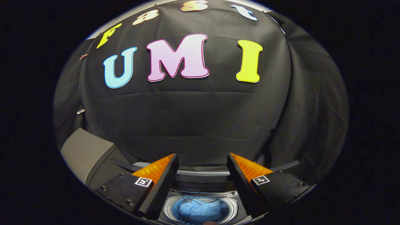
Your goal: Put the clothes into the washing machine and then close the washing machine lid.
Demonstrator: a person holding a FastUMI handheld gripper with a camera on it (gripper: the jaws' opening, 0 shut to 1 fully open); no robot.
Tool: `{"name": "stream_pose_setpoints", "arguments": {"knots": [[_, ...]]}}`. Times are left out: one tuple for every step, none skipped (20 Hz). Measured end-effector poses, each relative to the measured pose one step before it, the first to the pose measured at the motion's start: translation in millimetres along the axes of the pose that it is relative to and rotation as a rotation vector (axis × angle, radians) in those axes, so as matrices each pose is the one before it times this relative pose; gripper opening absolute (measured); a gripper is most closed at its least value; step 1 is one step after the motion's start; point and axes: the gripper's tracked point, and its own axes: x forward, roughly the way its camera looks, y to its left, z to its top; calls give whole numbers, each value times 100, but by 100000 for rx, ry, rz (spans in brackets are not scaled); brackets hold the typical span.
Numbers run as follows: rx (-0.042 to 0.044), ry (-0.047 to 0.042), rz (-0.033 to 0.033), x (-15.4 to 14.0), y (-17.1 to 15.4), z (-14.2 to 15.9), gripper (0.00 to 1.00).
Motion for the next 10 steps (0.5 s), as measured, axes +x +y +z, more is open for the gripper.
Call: {"name": "stream_pose_setpoints", "arguments": {"knots": [[38,-107,118,-169,-46,195,100],[-200,-113,78,-38,82,5,100],[4,-96,83,52,-19,-175,100],[111,-89,95,-140,30,-110,100],[-145,-217,181,20,-6,-100,100],[-154,-406,287,-73,-7,18,100],[-122,-126,559,169,31,22,99],[47,110,726,-7,50,-51,99],[330,194,753,-59,177,30,99],[172,296,725,-36,135,-53,100]]}}
